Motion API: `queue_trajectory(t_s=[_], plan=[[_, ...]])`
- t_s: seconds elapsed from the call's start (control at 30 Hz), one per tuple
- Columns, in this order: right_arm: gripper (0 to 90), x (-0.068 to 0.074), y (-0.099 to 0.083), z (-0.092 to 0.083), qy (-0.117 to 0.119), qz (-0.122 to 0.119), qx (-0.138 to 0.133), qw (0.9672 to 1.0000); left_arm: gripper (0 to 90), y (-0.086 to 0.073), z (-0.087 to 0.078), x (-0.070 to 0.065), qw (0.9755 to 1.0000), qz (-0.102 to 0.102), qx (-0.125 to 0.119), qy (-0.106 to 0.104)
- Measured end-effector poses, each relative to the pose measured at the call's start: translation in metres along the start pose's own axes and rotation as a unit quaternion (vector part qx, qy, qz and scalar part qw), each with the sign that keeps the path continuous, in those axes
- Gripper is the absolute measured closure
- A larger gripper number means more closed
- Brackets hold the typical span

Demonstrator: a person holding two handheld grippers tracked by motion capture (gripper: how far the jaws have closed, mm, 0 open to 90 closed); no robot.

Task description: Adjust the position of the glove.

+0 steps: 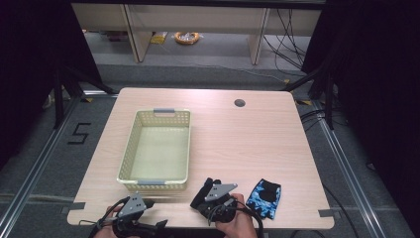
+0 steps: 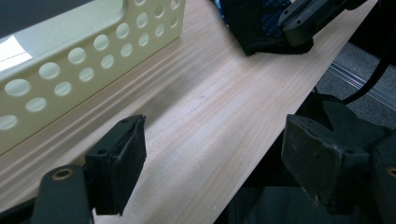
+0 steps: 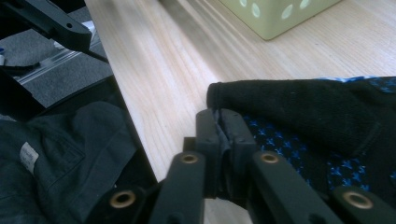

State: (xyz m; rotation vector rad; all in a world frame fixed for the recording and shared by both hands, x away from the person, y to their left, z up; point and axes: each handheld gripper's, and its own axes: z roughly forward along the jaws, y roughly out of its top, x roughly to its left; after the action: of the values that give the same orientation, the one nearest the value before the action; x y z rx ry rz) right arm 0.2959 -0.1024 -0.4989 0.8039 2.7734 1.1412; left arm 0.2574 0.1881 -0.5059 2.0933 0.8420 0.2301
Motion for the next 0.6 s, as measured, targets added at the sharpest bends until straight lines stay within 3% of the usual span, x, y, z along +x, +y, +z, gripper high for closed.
queue_trajectory(t_s=[0.07, 0.13, 0.17, 0.23, 0.3, 0.37, 0.4, 0.43, 0.47, 0.5, 0.6], plan=[[75.9, 0.001, 0.000, 0.001, -0.004, 0.009, -0.002, 1.0000, 21.6, 0.000, 0.000, 0.000, 1.0000, 0.000, 0.000, 0.000], [73.2, 0.000, 0.001, -0.002, -0.008, 0.012, -0.004, 0.9999, 21.5, -0.001, 0.001, -0.001, 0.9999, -0.008, -0.009, 0.000], [64.4, -0.001, 0.003, -0.012, -0.020, 0.014, -0.020, 0.9995, 21.6, -0.001, 0.000, -0.001, 1.0000, -0.006, -0.003, -0.001], [63.0, -0.003, 0.004, -0.018, -0.025, 0.014, -0.023, 0.9993, 21.5, 0.000, 0.000, 0.001, 1.0000, 0.005, -0.003, 0.000], [61.6, -0.014, 0.002, -0.036, -0.054, 0.005, -0.026, 0.9982, 21.5, 0.000, 0.000, 0.001, 1.0000, 0.006, -0.003, 0.002], [61.5, -0.031, -0.011, -0.061, -0.099, 0.022, -0.025, 0.9945, 21.6, 0.000, -0.001, 0.001, 1.0000, 0.006, -0.003, 0.002], [61.5, -0.031, -0.011, -0.061, -0.099, 0.022, -0.025, 0.9945, 21.6, 0.000, -0.001, 0.001, 1.0000, 0.006, -0.003, 0.002], [61.7, -0.042, -0.023, -0.074, -0.130, 0.027, -0.030, 0.9907, 21.5, 0.000, -0.001, 0.001, 1.0000, 0.007, -0.003, 0.002], [61.7, -0.042, -0.023, -0.074, -0.130, 0.027, -0.030, 0.9907, 21.5, 0.000, 0.000, 0.001, 1.0000, 0.007, -0.003, 0.002], [61.8, -0.047, -0.035, -0.088, -0.148, 0.049, -0.021, 0.9876, 21.5, -0.001, 0.001, -0.001, 1.0000, -0.008, -0.003, -0.001], [62.1, -0.054, -0.045, -0.096, -0.152, 0.050, -0.030, 0.9866, 21.5, 0.000, 0.000, 0.000, 1.0000, 0.002, 0.003, -0.002]])
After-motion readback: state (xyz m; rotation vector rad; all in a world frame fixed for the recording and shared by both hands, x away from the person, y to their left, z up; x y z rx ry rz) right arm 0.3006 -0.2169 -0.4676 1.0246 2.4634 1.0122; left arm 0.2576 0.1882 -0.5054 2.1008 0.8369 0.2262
